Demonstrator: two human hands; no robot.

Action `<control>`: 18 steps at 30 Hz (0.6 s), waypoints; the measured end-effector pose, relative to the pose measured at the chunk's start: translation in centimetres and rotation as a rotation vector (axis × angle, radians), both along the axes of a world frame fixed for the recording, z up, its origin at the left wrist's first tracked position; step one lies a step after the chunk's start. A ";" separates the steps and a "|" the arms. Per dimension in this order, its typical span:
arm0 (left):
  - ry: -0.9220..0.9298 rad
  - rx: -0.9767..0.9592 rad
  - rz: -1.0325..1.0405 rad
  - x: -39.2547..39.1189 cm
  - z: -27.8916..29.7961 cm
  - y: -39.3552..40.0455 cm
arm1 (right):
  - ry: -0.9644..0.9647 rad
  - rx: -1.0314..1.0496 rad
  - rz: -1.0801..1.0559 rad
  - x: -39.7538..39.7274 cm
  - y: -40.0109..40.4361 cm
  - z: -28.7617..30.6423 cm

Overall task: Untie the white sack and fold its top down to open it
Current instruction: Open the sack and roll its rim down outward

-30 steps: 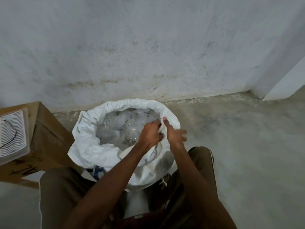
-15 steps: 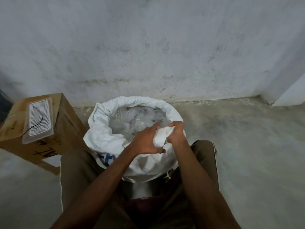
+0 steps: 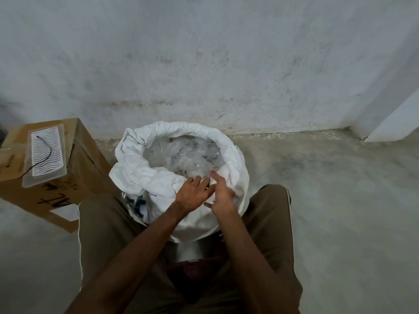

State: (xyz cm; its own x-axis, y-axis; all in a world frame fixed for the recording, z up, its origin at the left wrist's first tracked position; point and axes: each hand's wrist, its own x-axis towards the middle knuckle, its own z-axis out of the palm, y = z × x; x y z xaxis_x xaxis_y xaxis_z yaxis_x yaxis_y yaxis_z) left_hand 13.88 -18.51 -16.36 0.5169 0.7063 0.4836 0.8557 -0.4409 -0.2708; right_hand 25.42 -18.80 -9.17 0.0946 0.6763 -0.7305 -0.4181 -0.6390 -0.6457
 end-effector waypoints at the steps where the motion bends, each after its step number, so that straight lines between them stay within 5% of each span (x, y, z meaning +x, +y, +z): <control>1: -0.038 -0.055 -0.016 0.3 0.2 -0.1 | 0.002 0.012 -0.056 -0.2 0.0 0.2; 7: -0.802 -0.692 0.009 -1.4 2.9 -1.3 | 0.233 -0.015 0.011 1.5 1.5 -1.5; 13: -0.520 -0.904 0.197 -1.4 4.4 -0.5 | 0.477 0.104 0.102 2.7 -0.4 -3.3; 16: -0.413 -0.822 0.187 -0.9 3.4 -0.6 | 0.192 0.132 0.209 2.8 0.2 -3.4; 18: -0.356 -0.700 0.193 -0.6 2.9 -0.9 | -0.443 0.231 0.213 3.1 0.1 -3.9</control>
State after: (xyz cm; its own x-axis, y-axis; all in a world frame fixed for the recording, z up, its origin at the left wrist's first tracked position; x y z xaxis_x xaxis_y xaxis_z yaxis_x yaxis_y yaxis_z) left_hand 13.24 -19.43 -13.46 0.2531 0.9674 0.0088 0.9171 -0.2428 0.3161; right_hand 28.48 -18.65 -13.08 0.2034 0.8521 -0.4822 0.0489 -0.5008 -0.8642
